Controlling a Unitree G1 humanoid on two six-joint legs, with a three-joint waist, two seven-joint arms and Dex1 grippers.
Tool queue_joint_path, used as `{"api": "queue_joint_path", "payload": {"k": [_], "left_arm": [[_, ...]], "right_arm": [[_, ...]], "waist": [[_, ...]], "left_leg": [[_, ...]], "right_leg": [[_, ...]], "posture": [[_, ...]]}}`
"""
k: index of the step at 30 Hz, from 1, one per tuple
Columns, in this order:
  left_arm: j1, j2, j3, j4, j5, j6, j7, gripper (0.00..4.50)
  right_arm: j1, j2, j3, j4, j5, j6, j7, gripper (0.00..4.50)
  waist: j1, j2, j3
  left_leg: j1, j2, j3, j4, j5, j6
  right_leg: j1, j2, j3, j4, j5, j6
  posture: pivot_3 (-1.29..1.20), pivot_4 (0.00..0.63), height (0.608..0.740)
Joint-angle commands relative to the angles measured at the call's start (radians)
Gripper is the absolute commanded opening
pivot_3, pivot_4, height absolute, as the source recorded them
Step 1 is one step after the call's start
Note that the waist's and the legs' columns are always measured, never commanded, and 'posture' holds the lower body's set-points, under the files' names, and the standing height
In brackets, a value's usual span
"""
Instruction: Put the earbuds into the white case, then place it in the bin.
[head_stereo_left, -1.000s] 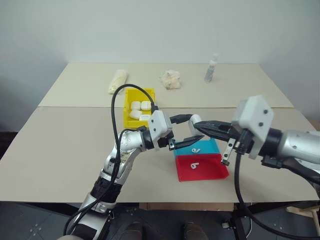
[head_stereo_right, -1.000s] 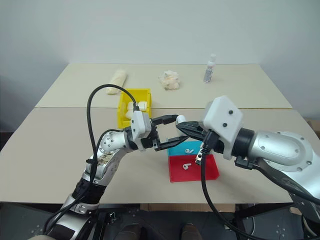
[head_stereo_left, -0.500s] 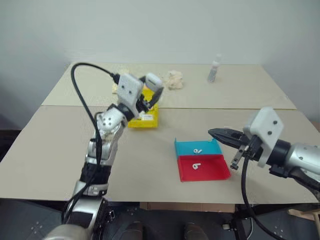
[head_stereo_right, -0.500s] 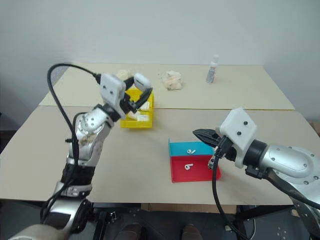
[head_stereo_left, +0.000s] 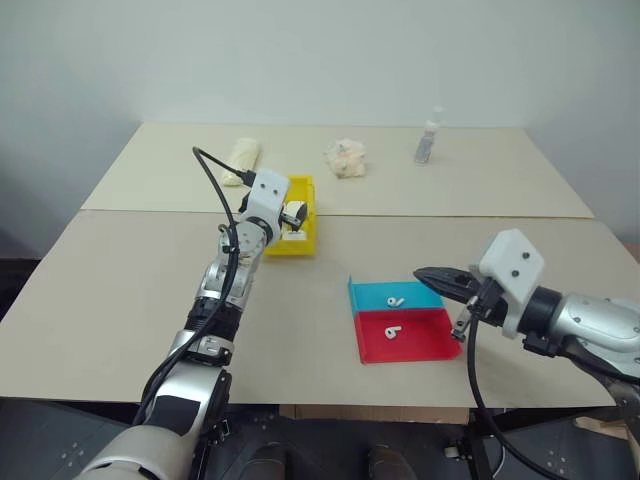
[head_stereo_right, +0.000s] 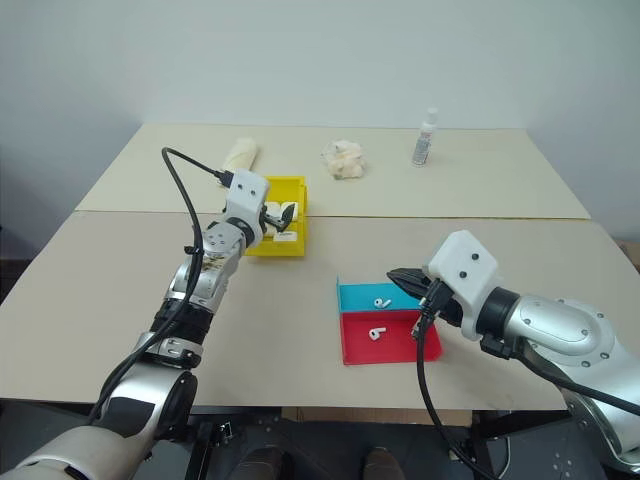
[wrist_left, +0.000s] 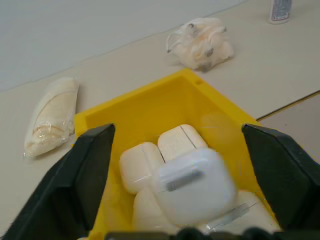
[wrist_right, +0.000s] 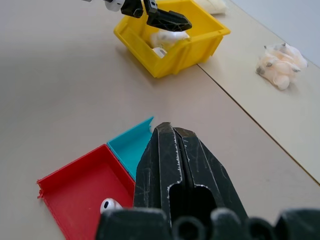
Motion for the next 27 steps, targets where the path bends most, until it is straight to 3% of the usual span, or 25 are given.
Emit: {"api": "queue_joint_path", "payload": {"k": [1,4,8,18,24,27], "left_arm": [[-0.011,0.007,-0.006,-0.047,0.001,-0.033,-0.019,4.46],[0.046,0.025,-0.002,-0.148,-0.048,-0.082,-0.115,4.46],[0.151,0.088,0.041,-0.33,-0.226,0.005,-0.352,4.46],[0.492,0.43,0.148,-0.704,-0.529,0.103,-0.806,4.46],[0.655,0.596,0.179,-0.74,-0.546,0.048,-0.989,4.46],[0.682,0.613,0.219,-0.757,-0.574,0.058,-0.985,4.46]], "right_arm": [[0.008,-0.007,-0.033,-0.041,-0.004,0.002,0.002,0.0],[0.023,-0.013,-0.035,-0.039,-0.014,-0.007,0.015,0.0],[0.077,-0.038,-0.071,-0.023,-0.04,-0.041,0.076,0.0],[0.401,-0.118,-0.394,0.192,-0.22,-0.453,0.547,0.0],[0.456,-0.097,-0.496,0.349,-0.282,-0.682,0.681,0.0],[0.46,-0.098,-0.508,0.415,-0.302,-0.747,0.705,0.0]], "waist": [[0.0,0.0,0.0],[-0.002,0.0,0.0],[-0.007,0.0,0.0],[-0.012,0.0,0.0],[-0.015,0.001,0.0],[-0.014,0.001,0.0]], "left_leg": [[0.0,0.0,0.0,0.0,0.0,0.0],[0.0,0.0,0.0,0.0,0.0,0.0],[0.0,0.001,-0.001,0.0,0.0,0.0],[0.006,0.001,-0.001,-0.001,0.0,0.0],[0.011,0.002,0.001,-0.002,0.0,0.0],[0.013,0.003,0.002,-0.002,-0.001,0.001]], "right_leg": [[0.0,0.0,0.0,0.0,0.0,0.0],[0.0,0.0,0.0,0.0,0.0,0.0],[0.0,0.0,0.0,0.002,0.0,0.0],[0.004,0.001,0.002,-0.001,0.0,0.0],[0.007,0.001,0.003,-0.002,-0.001,-0.001],[0.01,0.001,0.003,-0.003,-0.001,-0.001]], "posture": [[0.0,0.15,0.74],[0.0,0.15,0.74],[0.0,0.15,0.74],[0.0,0.15,0.74],[0.0,0.15,0.74],[0.0,0.15,0.74]]}}
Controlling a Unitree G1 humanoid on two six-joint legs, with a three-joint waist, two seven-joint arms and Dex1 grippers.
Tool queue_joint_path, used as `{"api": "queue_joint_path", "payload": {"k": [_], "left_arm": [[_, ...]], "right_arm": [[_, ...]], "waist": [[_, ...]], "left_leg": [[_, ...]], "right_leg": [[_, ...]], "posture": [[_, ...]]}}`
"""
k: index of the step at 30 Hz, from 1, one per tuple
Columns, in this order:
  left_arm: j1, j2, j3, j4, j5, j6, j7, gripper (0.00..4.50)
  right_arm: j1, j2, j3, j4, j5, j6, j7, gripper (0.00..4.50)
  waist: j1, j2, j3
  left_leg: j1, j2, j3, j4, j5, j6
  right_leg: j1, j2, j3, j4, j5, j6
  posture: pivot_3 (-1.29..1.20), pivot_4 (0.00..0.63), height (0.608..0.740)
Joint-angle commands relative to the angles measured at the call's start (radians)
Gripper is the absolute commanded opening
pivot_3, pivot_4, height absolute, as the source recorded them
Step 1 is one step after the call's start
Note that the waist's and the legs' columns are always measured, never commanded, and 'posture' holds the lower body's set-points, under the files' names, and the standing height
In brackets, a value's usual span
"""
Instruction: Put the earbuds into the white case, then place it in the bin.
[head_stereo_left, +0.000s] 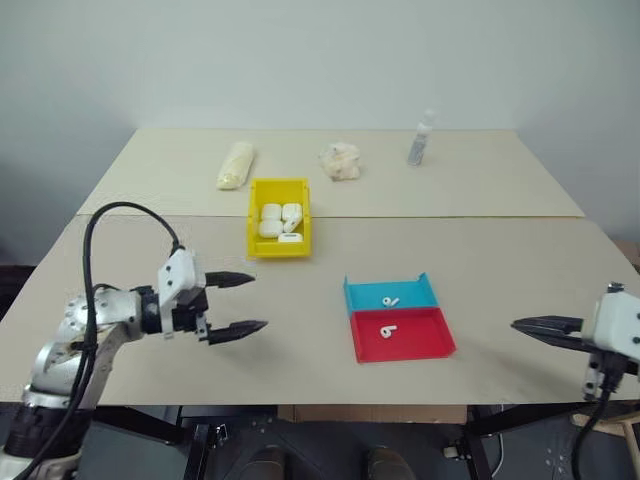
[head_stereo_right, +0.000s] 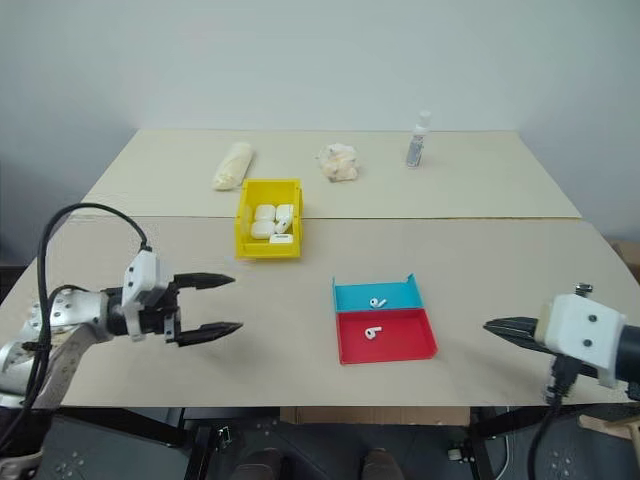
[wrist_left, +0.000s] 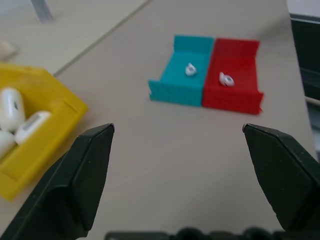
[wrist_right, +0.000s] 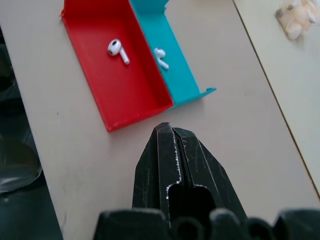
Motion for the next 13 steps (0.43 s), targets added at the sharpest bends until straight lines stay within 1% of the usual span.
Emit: {"api": "queue_joint_path", "payload": {"k": [1,5,8,13], "left_arm": [[0.012,0.016,0.073,-0.054,-0.049,-0.013,0.006,4.46],[0.051,0.023,0.118,-0.084,-0.059,-0.008,0.029,4.46],[0.072,0.031,0.154,-0.102,-0.074,0.001,0.037,4.46],[0.098,0.066,0.175,-0.14,-0.101,0.034,0.029,4.46]], "right_arm": [[-0.001,-0.001,-0.055,0.053,-0.025,-0.083,0.025,0.0],[-0.002,0.006,-0.047,0.074,-0.027,-0.112,0.028,0.0],[-0.013,0.002,-0.026,0.076,-0.022,-0.11,0.022,0.0],[-0.033,-0.013,-0.001,0.097,-0.035,-0.118,0.021,0.0]], "waist": [[0.002,0.0,0.0],[-0.001,0.0,0.0],[-0.005,0.0,0.0],[-0.007,0.0,0.0]], "left_leg": [[0.002,0.0,0.0,0.0,0.0,0.001],[0.006,0.001,-0.001,-0.001,-0.002,0.003],[0.006,0.002,-0.001,-0.002,-0.002,0.003],[0.006,0.002,-0.002,-0.002,-0.002,0.003]], "right_leg": [[0.002,0.0,0.0,-0.001,0.0,0.0],[0.007,0.0,0.0,-0.003,0.0,0.0],[0.007,0.0,0.0,-0.004,0.0,0.0],[0.007,0.0,0.0,-0.004,0.0,0.0]], "posture": [[0.0,0.15,0.74],[0.0,0.15,0.74],[0.0,0.15,0.74],[0.0,0.15,0.74]]}}
